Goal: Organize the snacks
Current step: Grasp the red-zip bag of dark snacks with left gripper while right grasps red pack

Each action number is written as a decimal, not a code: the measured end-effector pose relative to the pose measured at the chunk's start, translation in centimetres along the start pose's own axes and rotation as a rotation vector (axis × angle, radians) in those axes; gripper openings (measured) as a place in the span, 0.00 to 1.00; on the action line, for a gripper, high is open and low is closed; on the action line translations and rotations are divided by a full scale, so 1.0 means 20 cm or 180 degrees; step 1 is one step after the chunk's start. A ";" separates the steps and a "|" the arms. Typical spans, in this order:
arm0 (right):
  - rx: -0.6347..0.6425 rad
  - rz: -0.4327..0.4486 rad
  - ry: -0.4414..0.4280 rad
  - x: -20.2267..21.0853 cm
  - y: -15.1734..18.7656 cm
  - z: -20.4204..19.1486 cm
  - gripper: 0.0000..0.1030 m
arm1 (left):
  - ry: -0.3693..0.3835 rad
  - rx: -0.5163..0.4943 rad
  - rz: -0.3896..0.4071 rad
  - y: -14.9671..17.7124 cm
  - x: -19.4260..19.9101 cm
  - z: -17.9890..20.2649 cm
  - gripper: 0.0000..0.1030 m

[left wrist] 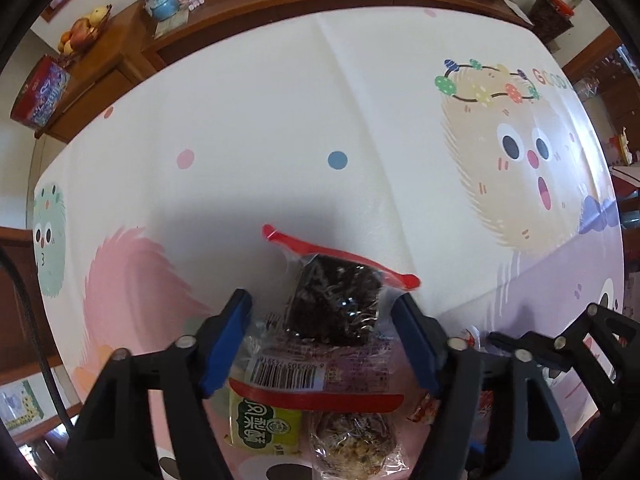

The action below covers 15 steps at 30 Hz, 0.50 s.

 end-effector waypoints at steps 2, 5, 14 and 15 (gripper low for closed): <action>-0.0022 0.0022 -0.0012 0.00 0.01 0.00 0.51 | -0.0008 -0.0002 0.0058 0.00 0.01 0.00 0.52; -0.0188 0.0046 -0.0015 0.02 0.04 0.04 0.49 | 0.0012 0.0024 0.0109 -0.01 0.05 0.01 0.45; -0.0671 0.0354 0.0074 0.20 0.07 0.11 0.49 | -0.0145 0.0147 0.0517 0.02 0.29 -0.01 0.44; -0.0724 0.0399 0.0081 0.24 0.07 0.11 0.49 | -0.0176 0.0131 0.0593 0.03 0.36 -0.01 0.44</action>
Point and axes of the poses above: each gripper's, at about its wrist camera, not at the fingertips, and x roughly against the way its jaws point, z to its right, y to its underside, the point moved 7 cm from there along -x, roughly the way its jaws point, and after that the axes turned 9 degrees about -x, right-handed, at the moved point
